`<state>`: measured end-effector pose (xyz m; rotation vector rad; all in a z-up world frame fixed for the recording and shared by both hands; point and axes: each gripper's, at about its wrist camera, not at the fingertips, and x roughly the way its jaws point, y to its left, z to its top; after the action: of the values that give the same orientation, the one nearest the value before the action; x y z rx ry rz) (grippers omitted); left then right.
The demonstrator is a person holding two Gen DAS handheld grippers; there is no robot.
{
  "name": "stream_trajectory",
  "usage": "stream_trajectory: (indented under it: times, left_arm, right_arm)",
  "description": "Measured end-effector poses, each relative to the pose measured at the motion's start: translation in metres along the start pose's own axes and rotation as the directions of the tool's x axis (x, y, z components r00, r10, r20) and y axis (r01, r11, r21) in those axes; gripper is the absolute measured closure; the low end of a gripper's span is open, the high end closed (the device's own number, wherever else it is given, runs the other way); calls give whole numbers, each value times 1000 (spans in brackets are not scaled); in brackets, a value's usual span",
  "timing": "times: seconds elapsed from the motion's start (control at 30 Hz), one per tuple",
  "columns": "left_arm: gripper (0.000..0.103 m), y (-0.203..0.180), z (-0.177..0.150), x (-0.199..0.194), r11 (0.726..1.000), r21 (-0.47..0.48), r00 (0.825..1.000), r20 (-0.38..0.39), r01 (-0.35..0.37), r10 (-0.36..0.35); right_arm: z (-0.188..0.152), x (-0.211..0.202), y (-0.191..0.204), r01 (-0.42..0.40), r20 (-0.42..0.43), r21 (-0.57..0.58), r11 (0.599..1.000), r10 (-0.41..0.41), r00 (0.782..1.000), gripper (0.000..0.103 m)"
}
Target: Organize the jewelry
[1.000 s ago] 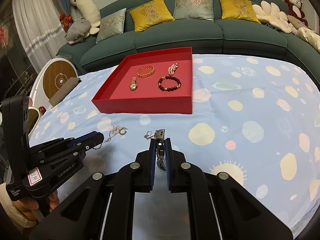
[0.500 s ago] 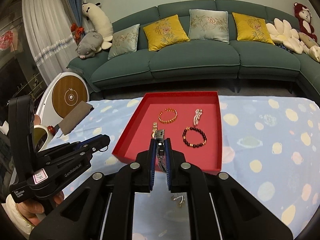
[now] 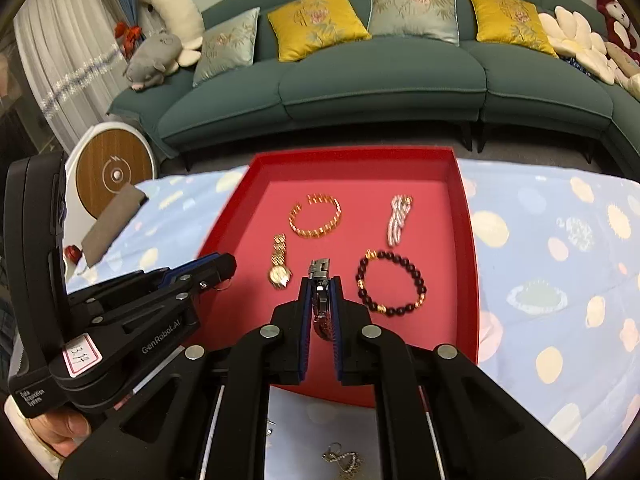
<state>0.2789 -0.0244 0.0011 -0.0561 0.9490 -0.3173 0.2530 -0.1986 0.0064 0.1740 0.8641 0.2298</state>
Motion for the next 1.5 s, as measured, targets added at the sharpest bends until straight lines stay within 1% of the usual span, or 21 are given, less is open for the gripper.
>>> stream_trajectory:
  times: [0.1,0.2,0.23,0.27,0.33,0.37,0.4,0.43,0.5,0.57,0.63,0.73,0.83,0.93,1.07,1.3,1.5]
  left_arm:
    - [96,-2,-4,5,1000,20,1000,-10,-4,4]
    - [87,-2,-7,4,1000,15,1000,-2,-11,12]
    - [74,-2,-7,4,1000,10,1000,-1,-17,17]
    - [63,-1,-8,1,1000,1,1000,9,-26,26]
    - [61,-3,-8,-7,999,-3,999,37,-36,36]
    - [59,-3,-8,-11,999,3,998,45,-36,36]
    - [57,-3,-7,-15,999,8,998,53,-36,36]
    - [55,-4,-8,-22,999,12,997,66,-42,42]
    - [54,-4,-11,-31,998,23,995,85,-57,55]
    - [54,-4,-16,-40,996,34,994,84,-79,76]
    - [54,-2,-18,-48,995,25,992,86,-93,91]
    - [54,-5,-21,-60,994,20,990,103,-104,101]
    - [54,-6,-31,-73,990,15,983,122,-139,136]
    - [54,-4,-41,-81,988,8,981,121,-157,155]
    - [54,1,-49,-85,984,-4,978,115,-177,176]
    - [54,5,-68,-92,982,-6,977,98,-189,188]
    - [54,12,-91,-88,981,-20,980,49,-191,192]
  right_arm:
    - [-8,10,-8,20,-32,9,1000,-20,999,95]
    - [-12,17,-13,44,-54,5,999,-44,998,94]
    - [-13,17,-14,57,-52,0,998,-57,997,93]
    - [-14,16,-13,80,-38,-8,997,-80,996,91]
    - [-13,11,-13,109,-17,-21,994,-109,994,79]
    - [-12,6,-13,128,4,-19,992,-128,992,66]
    - [-11,-2,-12,139,33,-15,990,-139,990,63]
    - [-11,-9,-12,141,52,-16,990,-140,989,63]
    - [-9,-23,-8,141,90,-27,990,-138,986,63]
    - [-9,-40,-3,137,130,-40,990,-130,983,63]
    - [-8,-50,2,121,151,-41,992,-114,982,63]
    - [-11,-61,7,83,159,-34,996,-77,984,63]
    - [-16,-69,16,73,165,-58,996,-63,984,63]
    - [-21,-75,23,73,170,-84,994,-58,984,64]
    - [-30,-79,25,83,161,-104,991,-65,985,63]
    - [-54,-83,12,82,125,-71,994,-73,989,63]
    - [-78,-77,1,82,66,-64,995,-78,995,63]
